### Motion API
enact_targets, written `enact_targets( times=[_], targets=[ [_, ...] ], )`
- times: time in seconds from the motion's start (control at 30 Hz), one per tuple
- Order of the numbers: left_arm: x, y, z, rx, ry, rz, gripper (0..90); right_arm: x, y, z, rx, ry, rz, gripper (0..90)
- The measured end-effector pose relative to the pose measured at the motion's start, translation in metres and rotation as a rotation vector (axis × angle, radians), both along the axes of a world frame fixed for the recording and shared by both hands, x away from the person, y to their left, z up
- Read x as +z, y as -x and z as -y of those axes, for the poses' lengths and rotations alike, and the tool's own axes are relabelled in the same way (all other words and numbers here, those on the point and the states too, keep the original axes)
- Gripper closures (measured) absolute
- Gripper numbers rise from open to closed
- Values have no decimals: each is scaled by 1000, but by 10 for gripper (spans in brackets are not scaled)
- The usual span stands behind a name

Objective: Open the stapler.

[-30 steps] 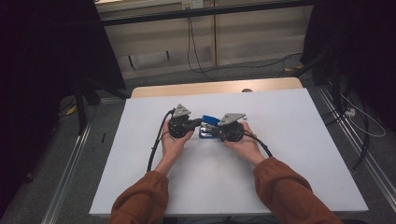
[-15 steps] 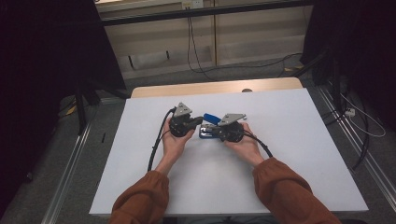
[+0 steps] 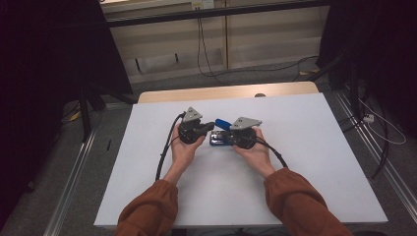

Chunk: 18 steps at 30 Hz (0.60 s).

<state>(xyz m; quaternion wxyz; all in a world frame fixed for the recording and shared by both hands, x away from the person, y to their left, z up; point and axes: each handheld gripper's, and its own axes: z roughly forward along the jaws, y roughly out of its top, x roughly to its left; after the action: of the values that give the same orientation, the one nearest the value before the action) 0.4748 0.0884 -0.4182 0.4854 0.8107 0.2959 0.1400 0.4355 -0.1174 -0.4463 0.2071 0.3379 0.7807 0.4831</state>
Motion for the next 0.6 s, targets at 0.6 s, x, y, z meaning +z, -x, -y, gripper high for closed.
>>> enact_targets(
  times=[0.6],
  targets=[
    [-5, -5, -5, -9, -4, -39, 900, -5, -2, -14, -31, 34, 28, 900]
  ],
)
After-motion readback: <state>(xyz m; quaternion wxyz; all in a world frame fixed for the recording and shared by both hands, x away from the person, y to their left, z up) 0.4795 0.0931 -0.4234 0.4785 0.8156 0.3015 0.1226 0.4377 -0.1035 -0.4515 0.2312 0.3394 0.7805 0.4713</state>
